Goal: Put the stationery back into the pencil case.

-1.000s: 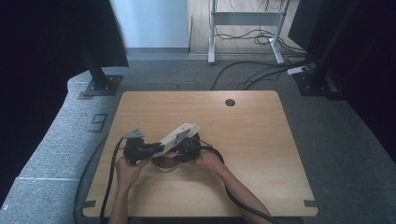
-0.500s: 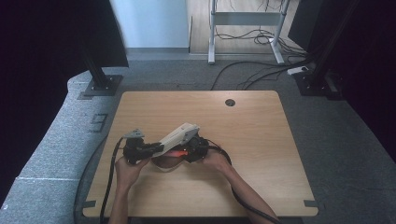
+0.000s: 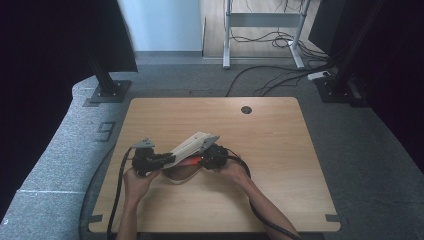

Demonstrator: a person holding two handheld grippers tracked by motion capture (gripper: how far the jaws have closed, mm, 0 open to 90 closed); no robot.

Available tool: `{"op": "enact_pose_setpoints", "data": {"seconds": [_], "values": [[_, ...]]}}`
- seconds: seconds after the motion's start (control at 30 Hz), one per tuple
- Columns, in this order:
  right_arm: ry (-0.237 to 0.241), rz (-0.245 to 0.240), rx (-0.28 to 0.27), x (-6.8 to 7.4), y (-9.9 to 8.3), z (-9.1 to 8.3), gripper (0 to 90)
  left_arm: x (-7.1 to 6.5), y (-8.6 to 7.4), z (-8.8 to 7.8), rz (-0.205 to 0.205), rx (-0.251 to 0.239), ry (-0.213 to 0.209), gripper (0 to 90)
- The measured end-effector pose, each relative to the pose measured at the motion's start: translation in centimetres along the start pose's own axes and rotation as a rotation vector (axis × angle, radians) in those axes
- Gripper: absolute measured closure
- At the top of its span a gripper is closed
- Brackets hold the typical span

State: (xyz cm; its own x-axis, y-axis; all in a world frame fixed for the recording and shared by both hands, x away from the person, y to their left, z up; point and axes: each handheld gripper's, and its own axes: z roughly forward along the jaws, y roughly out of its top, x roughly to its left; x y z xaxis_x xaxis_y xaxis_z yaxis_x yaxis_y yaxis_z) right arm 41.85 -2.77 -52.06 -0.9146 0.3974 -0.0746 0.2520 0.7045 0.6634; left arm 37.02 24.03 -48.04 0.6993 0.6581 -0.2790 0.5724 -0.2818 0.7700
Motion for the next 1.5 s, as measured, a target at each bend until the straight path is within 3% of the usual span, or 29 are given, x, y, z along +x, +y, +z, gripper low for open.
{"op": "enact_pose_setpoints", "data": {"seconds": [0.4, 0.8, 1.3, 1.5], "values": [[0.014, 0.021, 0.003, 0.0, 0.0, 0.2, 76.1, 0.0, 0.0, 0.0, 0.0, 0.001, 0.0, 77.3], [0.013, 0.013, -0.003, 0.3, 1.2, 1.3, 76.8, 0.0, -0.1, 0.1, -0.001, 0.004, 0.0, 77.0], [0.017, 0.01, -0.026, -0.2, -0.2, -1.1, 58.4, -0.3, -0.5, 0.7, 0.001, 0.029, -0.022, 74.0], [0.016, 0.033, -0.04, -0.8, -1.1, -2.2, 54.3, -0.6, -0.8, 1.1, 0.011, 0.049, -0.033, 71.2]]}}
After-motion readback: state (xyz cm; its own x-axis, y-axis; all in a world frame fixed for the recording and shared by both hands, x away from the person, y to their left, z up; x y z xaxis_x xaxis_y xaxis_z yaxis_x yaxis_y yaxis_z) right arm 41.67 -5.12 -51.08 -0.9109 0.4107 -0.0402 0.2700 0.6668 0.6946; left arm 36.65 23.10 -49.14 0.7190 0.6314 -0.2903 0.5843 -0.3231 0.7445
